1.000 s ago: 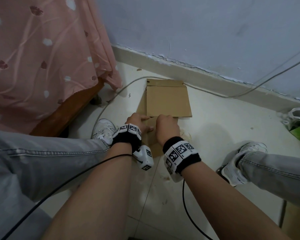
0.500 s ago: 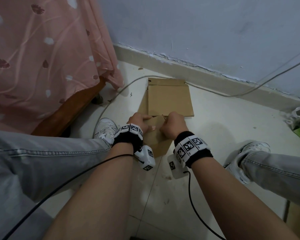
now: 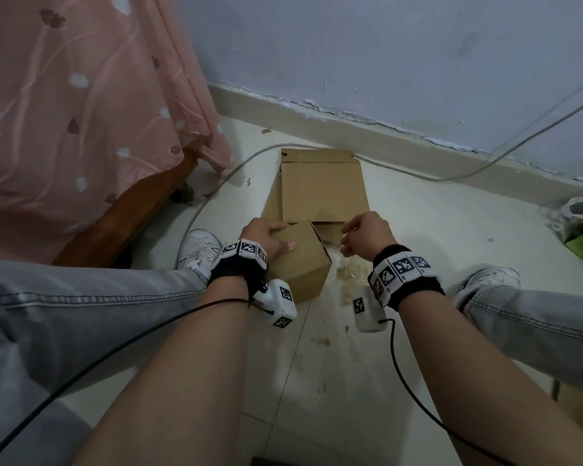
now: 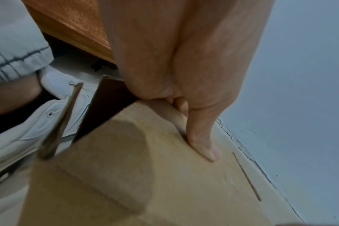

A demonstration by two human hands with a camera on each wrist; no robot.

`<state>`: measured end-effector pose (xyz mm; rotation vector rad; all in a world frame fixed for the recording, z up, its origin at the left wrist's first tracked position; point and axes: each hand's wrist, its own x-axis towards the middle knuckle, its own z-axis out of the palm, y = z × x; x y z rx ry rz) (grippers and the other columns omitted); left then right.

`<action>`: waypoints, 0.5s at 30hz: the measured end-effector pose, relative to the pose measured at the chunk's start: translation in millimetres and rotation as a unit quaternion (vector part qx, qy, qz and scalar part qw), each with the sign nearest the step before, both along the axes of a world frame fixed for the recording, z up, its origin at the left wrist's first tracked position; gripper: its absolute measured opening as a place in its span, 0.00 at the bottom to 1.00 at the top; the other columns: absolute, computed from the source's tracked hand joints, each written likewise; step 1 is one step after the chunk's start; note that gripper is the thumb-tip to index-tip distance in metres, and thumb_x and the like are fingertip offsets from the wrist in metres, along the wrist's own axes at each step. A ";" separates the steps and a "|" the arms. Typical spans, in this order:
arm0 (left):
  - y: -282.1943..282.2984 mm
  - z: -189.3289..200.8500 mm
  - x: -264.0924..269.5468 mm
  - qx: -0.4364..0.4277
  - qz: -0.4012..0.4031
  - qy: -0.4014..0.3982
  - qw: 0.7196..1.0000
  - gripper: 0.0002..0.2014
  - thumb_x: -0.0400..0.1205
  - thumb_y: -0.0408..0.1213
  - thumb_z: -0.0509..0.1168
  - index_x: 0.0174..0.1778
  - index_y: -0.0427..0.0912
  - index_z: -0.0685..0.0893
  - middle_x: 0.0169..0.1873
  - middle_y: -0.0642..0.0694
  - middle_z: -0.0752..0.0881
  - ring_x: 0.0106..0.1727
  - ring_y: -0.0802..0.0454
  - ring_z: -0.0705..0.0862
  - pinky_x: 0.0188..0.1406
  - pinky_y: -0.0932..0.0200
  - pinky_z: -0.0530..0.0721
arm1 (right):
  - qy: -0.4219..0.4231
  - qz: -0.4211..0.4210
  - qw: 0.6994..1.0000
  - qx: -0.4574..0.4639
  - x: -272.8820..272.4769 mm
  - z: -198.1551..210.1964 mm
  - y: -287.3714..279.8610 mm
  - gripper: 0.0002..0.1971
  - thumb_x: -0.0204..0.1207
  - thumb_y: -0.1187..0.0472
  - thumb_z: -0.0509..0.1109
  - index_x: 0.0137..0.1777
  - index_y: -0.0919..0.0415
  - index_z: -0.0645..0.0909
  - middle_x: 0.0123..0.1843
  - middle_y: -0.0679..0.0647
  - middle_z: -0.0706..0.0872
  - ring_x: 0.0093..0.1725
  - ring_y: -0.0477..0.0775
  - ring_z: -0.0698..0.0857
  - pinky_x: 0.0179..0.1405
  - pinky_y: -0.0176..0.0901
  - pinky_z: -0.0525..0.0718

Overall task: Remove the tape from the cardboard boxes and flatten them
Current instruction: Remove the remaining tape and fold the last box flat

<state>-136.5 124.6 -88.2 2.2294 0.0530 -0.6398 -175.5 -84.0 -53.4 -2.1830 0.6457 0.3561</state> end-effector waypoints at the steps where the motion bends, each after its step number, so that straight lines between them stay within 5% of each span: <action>1: 0.1 -1.0 0.0 -0.004 0.001 -0.001 1.000 0.28 0.73 0.44 0.79 0.70 0.54 0.84 0.68 0.46 0.83 0.66 0.44 0.82 0.71 0.50 0.79 | 0.006 -0.016 1.000 0.013 -4.8 -5.1 -0.6 0.08 0.78 0.77 0.64 0.48 0.70 0.84 0.44 0.67 0.89 0.38 0.63 0.92 0.44 0.55 0.92; 5: 1.7 -3.2 -0.1 -0.016 0.006 -0.002 1.000 0.26 0.72 0.45 0.79 0.68 0.56 0.85 0.63 0.48 0.87 0.62 0.48 0.85 0.68 0.51 0.82 | 0.014 -0.047 0.998 0.035 -17.9 -24.9 -7.9 0.04 0.74 0.76 0.72 0.48 0.73 0.85 0.38 0.67 0.90 0.32 0.60 0.91 0.35 0.48 0.92; 9: 1.5 -3.4 0.4 -0.021 0.007 -0.003 1.000 0.26 0.72 0.43 0.80 0.67 0.55 0.86 0.62 0.48 0.88 0.60 0.49 0.86 0.67 0.52 0.83 | -0.014 0.009 0.998 -0.053 -19.0 -33.0 -16.8 0.07 0.68 0.63 0.82 0.37 0.65 0.87 0.33 0.56 0.89 0.33 0.50 0.87 0.40 0.42 0.86; 13: 0.5 -2.9 0.4 -0.018 0.011 -0.003 1.000 0.25 0.73 0.43 0.79 0.67 0.55 0.86 0.61 0.49 0.88 0.59 0.49 0.87 0.66 0.52 0.83 | -0.006 0.020 0.996 -0.089 -12.1 -42.6 -22.0 0.07 0.76 0.69 0.75 0.36 0.68 0.88 0.33 0.57 0.88 0.35 0.54 0.88 0.43 0.45 0.89; 15: 0.7 -2.5 0.8 -0.019 0.010 -0.004 1.000 0.25 0.73 0.42 0.79 0.68 0.54 0.86 0.61 0.49 0.88 0.59 0.49 0.86 0.66 0.55 0.83 | 0.013 0.028 0.994 -0.104 -9.0 -45.5 -21.7 0.08 0.79 0.71 0.68 0.42 0.70 0.88 0.42 0.63 0.90 0.43 0.61 0.90 0.50 0.51 0.90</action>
